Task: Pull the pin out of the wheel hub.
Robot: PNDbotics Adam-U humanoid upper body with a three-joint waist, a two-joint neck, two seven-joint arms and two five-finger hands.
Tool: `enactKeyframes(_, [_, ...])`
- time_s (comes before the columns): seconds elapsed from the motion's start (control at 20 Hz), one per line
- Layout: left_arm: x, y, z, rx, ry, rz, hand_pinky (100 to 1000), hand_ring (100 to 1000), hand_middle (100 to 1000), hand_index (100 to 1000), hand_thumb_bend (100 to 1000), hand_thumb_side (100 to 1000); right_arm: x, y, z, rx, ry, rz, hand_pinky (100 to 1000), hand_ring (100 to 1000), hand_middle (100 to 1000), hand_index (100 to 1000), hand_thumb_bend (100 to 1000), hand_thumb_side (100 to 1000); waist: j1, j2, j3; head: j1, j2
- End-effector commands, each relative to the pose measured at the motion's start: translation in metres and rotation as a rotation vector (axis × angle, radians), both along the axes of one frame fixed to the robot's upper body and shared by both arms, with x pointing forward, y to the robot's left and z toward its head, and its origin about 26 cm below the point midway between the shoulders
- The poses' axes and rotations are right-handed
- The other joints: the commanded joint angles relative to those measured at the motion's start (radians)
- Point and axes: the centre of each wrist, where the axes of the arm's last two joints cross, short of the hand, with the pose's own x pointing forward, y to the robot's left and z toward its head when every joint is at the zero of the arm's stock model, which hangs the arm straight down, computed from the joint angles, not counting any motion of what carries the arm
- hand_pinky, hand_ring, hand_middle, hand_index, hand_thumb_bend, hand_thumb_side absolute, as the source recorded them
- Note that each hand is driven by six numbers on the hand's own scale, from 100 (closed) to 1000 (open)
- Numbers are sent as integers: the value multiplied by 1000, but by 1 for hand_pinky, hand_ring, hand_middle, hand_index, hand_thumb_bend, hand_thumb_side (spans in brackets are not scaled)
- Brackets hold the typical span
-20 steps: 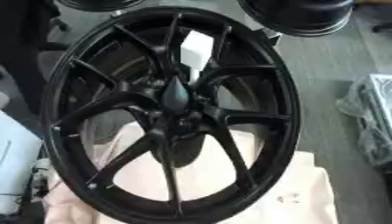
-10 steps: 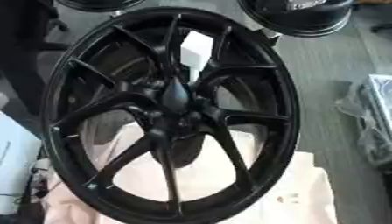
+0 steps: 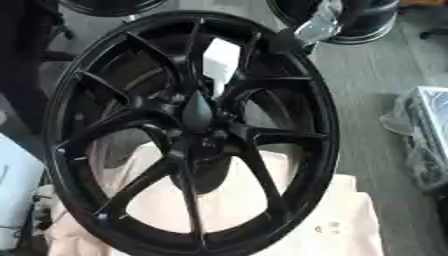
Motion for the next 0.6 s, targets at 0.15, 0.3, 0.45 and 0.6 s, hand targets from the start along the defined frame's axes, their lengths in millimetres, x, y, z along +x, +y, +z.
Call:
enactKeyframes(0.15, [0,3,11,15,-28,4,595,806,733,710,349,639,2,3,4,-34,-29,7,861,772,719,822,462,308,6,-23,3,2,-8])
enactKeyframes(0.3, [0,2,12,12,-30,4,595,806,733,711,351,638,6,7,-1,-48,-26,12,860,770,716,820,465,302,5,-22,6,1,-7])
enactKeyframes(0.45, [1,1,13,7,-32,2,596,806,733,711,352,638,9,9,-5,-55,-21,12,860,770,715,819,465,294,2,-20,10,-4,-10])
enactKeyframes(0.6, [1,0,15,5,-37,-2,596,806,732,710,353,636,10,10,-5,-54,-21,18,862,769,714,820,469,279,-1,-16,16,-13,-15])
